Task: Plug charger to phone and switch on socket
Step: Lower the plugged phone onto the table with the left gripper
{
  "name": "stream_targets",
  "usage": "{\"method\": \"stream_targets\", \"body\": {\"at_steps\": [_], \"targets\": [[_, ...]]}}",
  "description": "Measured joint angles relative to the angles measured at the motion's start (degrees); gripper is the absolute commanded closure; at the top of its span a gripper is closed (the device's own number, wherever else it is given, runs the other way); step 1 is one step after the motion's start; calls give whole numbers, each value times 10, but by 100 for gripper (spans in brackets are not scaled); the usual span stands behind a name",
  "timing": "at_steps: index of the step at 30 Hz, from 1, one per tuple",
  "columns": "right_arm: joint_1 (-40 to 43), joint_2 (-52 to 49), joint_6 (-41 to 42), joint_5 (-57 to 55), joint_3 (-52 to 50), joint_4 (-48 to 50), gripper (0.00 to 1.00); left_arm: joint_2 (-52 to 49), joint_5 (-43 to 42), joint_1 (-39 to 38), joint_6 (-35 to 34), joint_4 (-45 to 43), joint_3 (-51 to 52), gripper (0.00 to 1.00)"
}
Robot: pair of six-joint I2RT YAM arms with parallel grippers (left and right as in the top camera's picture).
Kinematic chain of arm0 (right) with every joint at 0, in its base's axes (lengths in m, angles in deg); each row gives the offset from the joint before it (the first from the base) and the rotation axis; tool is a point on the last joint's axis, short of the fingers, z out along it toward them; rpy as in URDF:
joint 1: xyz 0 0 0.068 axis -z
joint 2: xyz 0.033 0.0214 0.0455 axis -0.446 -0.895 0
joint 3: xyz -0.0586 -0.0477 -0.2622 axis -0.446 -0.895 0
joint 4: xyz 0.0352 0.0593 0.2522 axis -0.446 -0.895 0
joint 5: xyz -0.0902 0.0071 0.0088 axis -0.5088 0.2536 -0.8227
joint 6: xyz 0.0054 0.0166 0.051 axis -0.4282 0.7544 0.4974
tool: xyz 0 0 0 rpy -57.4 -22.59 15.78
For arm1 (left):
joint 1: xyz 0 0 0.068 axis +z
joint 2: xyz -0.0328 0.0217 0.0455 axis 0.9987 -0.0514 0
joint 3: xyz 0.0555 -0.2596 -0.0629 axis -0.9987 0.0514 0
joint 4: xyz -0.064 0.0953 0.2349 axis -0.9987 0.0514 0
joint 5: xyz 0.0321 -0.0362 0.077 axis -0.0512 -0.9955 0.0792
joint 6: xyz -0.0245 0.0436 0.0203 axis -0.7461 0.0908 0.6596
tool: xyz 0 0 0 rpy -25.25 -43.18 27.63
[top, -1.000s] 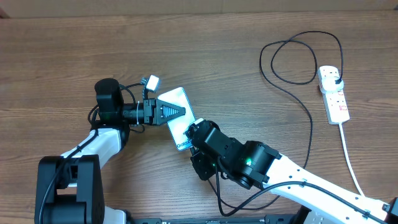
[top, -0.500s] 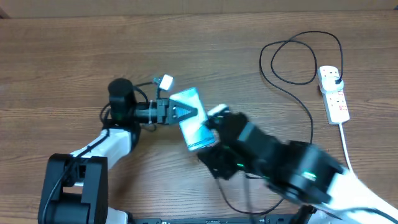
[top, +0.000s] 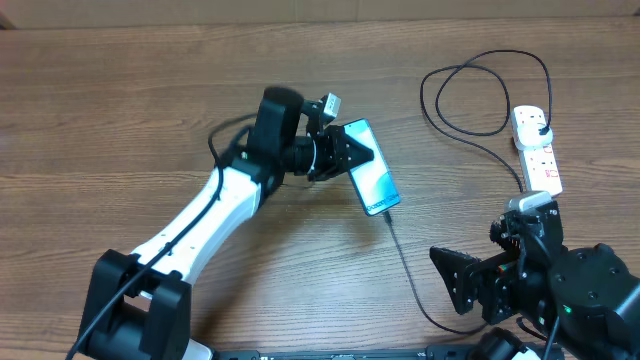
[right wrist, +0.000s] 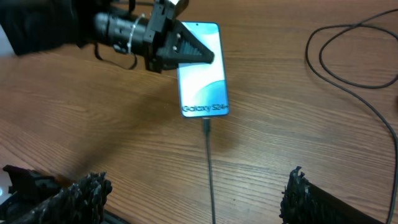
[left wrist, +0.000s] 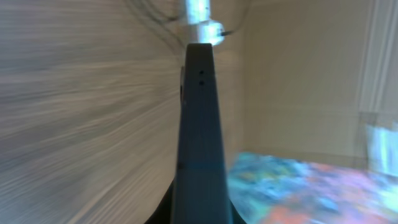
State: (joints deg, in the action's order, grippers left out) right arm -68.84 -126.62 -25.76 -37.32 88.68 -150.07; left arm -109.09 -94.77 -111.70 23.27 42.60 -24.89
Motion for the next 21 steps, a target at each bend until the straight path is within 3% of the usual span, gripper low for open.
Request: {"method": "stream_targets", "body": {"at_steps": [5,9,16,21], "targets": [[0,0,0,0,0,-5,8,-17,24,38,156,221,-74,95],[0,0,0,0,0,-7,8,-53,36,87,266,335,-76,96],[0,0,32,0,0,-19,7,-177,48,115,432,384,-76,95],[0,0,53,0,0,-34,5,-238,36,116,451,385,-79,96]]}}
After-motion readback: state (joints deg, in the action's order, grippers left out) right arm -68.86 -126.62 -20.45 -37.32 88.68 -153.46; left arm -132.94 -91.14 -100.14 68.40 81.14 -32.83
